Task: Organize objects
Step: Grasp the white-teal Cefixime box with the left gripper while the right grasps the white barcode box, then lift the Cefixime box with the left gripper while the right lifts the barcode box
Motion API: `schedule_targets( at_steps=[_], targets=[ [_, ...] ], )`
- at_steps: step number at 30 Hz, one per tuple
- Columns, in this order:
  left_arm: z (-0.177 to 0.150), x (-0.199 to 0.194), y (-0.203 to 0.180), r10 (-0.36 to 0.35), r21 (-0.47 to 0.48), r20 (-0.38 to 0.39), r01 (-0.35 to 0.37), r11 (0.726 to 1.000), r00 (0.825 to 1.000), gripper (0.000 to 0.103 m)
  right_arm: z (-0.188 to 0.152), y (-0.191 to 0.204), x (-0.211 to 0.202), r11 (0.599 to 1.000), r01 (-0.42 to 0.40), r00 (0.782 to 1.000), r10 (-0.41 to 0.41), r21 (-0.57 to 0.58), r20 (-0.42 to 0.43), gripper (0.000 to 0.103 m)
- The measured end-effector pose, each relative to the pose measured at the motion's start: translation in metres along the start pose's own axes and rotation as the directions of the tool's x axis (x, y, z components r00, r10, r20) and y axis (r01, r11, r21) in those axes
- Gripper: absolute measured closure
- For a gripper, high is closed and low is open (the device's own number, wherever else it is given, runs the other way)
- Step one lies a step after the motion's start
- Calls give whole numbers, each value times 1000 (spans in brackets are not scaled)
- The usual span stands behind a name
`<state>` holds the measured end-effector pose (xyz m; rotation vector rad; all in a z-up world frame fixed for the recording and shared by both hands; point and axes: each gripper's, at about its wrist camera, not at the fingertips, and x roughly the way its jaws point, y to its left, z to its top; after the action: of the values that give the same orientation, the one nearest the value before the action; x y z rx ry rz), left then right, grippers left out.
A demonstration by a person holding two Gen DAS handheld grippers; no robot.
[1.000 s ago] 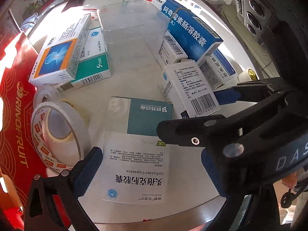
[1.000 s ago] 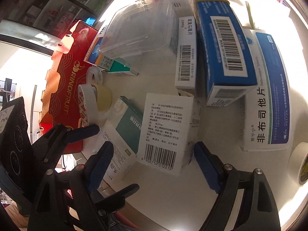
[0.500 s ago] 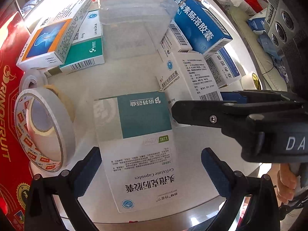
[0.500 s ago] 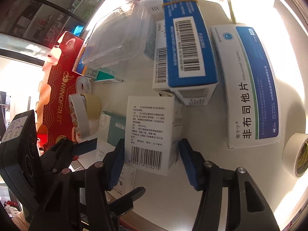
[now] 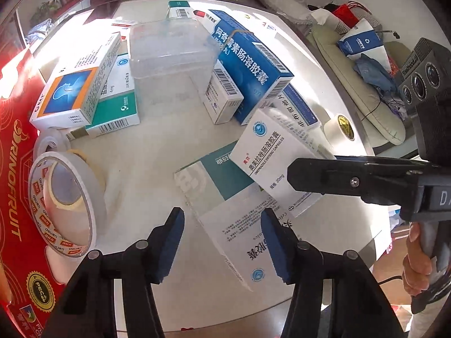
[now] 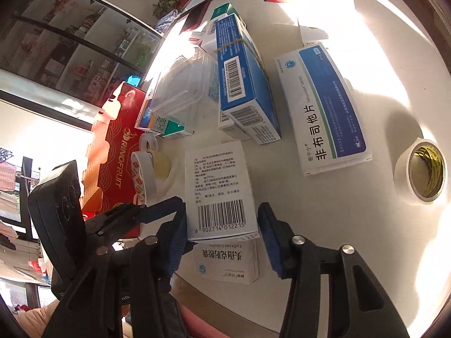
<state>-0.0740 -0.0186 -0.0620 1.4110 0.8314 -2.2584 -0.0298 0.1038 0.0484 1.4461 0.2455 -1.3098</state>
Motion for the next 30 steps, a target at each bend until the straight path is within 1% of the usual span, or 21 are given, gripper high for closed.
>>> schedule_targets(
  at_steps=[2,3,4,5,6,8,10,12,14,16,17,18,19,20,25,28,30],
  targets=[
    [2,-2,-1,14,-25,14,-13,1000,1000,31,-1,0,-6,1000,4,1000,-4,-3,14,55],
    [6,3,-1,24,-52,13,-24,998,1000,20,0,-1,-8,1000,2,1000,-2,2,17,55],
    [7,4,0,25,-84,9,-24,996,1000,17,2,-4,-8,1000,-4,1000,4,12,16,55],
    [9,3,2,27,-112,0,-26,993,1000,16,3,-7,-9,1000,-10,1000,10,21,11,56],
    [3,3,3,43,-135,-18,-45,990,999,16,4,-10,-7,1000,-10,1000,10,24,-2,56],
    [2,9,-6,84,-154,-39,-89,984,996,15,4,-13,-2,1000,25,999,-25,8,-35,57],
    [-1,14,-18,111,-141,-48,-117,983,993,15,4,-14,7,997,69,995,-70,-24,-75,57],
    [-3,19,-25,129,-120,-49,-134,984,990,15,5,-14,17,996,85,990,-89,-41,-111,57],
    [-4,24,-28,131,-123,-58,-138,983,990,15,10,-13,23,994,95,987,-100,-48,-122,57],
    [-4,28,-31,127,-133,-69,-135,982,990,15,17,-12,28,993,105,986,-110,-46,-124,52],
    [-4,30,-32,131,-132,-74,-140,981,989,15,19,-12,31,991,122,983,-128,-52,-131,51],
    [-2,33,-37,138,-128,-78,-147,981,987,15,19,-14,34,986,156,976,-163,-54,-142,51],
    [-1,33,-39,145,-122,-79,-154,981,986,15,18,-17,34,980,193,969,-199,-51,-149,53],
    [-1,33,-41,151,-118,-75,-159,980,986,15,16,-22,31,978,205,968,-209,-41,-138,59],
    [5,39,-50,180,-130,-84,-190,973,980,15,-1,-63,-2,971,214,974,-204,105,-102,60],
    [8,47,-55,211,-152,-94,-224,963,973,15,-8,-76,-10,979,154,986,-142,137,-91,59],
    [10,55,-54,226,-180,-113,-244,953,967,15,-9,-77,-11,980,143,987,-131,139,-88,58]
  ],
)
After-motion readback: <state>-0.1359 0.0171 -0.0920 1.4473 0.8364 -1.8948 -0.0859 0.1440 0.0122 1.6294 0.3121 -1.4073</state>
